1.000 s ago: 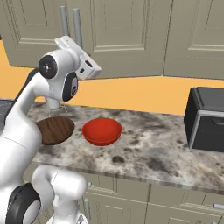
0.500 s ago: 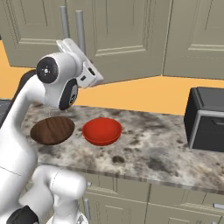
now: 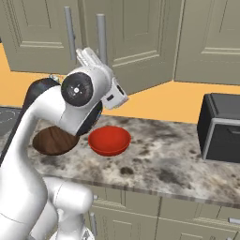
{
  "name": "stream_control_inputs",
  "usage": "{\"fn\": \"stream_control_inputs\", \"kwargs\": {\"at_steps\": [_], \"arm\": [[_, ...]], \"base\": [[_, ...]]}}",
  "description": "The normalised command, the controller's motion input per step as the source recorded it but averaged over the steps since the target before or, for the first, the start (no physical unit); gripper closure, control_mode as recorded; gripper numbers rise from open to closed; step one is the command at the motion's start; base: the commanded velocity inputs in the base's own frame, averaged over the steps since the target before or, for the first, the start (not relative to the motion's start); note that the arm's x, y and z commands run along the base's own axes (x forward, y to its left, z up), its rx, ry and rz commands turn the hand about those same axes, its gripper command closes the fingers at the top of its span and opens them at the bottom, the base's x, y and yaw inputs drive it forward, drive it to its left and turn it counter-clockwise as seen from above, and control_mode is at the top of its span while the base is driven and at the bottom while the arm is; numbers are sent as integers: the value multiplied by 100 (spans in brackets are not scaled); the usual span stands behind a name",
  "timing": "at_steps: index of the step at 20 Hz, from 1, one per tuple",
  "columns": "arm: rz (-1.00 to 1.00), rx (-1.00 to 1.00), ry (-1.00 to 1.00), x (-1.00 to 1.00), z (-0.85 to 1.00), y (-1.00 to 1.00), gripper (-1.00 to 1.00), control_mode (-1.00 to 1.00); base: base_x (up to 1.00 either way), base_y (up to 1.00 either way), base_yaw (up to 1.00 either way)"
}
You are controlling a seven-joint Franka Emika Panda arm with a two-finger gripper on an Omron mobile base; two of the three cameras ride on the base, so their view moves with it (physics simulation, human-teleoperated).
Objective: Open the cabinet. Pick the bowls from the counter and place them in the cabinet. Then close the cabinet.
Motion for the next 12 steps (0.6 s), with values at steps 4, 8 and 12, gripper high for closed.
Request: {"fn": "stream_control_inputs", "kwargs": {"at_steps": [4,8,12], "arm": [[7,37,-39,-5,-85,-100,100,-100],[0,38,-8,-47,-38,-100,-100,-100],[-13,26,0,-100,15,-96,-100,-100]], "base": [[0,0,0],[0,0,0],[0,0,0]]}}
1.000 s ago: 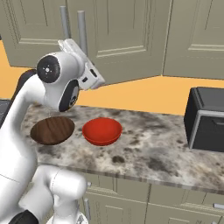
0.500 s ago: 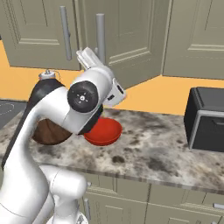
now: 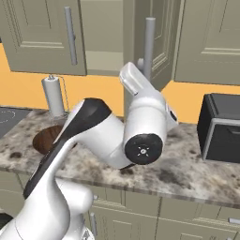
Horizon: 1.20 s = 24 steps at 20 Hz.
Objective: Open the cabinet. Pick the bowls from the counter and place them in the cabinet. Then close the cabinet.
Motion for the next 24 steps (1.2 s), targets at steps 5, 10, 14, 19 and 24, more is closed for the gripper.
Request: {"fn": "stream_control_inputs", "kwargs": {"at_steps": [5,10,14,19,24], "arm": [[-34,17,-3,-100,7,-59,-100,-100],[-57,3,-11,-100,0,-6,-100,-100],[-66,0,-9,-96,0,-3,-100,-100],[-46,6,-24,-98,6,-29,-100,-100],[-7,-3,-44,-99,6,26,-100,-100]], "base": [[0,0,0],[0,0,0],[0,0,0],[0,0,0],[0,0,0]]}}
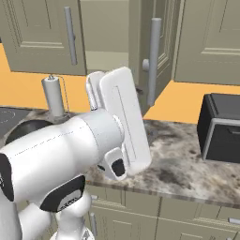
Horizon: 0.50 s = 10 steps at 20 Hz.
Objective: Open the cabinet. Pick the bowls from the counter and place them in the cabinet. Then close the cabinet.
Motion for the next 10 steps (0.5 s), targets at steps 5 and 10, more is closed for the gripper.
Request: {"fn": "stream_control_inputs", "kwargs": {"at_steps": [5,10], "arm": [[-1,-17,-23,-63,0,84,-100,-100],[-6,-26,-6,-29,5,100,-100,-100]], "base": [[0,0,0],[0,0,0]]}}
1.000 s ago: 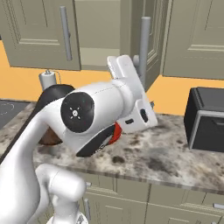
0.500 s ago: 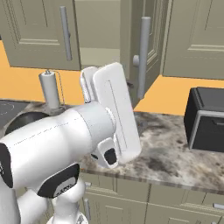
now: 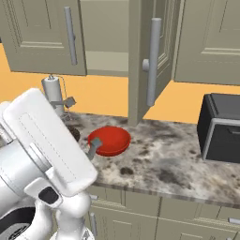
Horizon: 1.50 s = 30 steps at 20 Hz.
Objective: Open the cabinet. Pick the bowls from the counter and place them in the cabinet. Then close the cabinet.
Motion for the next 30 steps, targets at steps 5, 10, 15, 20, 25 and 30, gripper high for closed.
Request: {"fn": "stream_control_inputs", "kwargs": {"at_steps": [5,10,15,20,25,30], "arm": [[-11,-33,9,14,2,99,-100,-100],[-25,-30,11,55,-3,49,-100,-100],[-7,-13,1,62,-13,11,-100,-100],[-7,-4,1,78,-31,-1,-100,-100],[-6,0,6,72,-19,-32,-100,-100],[-6,1,9,64,-23,-69,-100,-100]], "base": [[0,0,0],[0,0,0],[0,0,0],[0,0,0],[0,0,0],[0,0,0]]}}
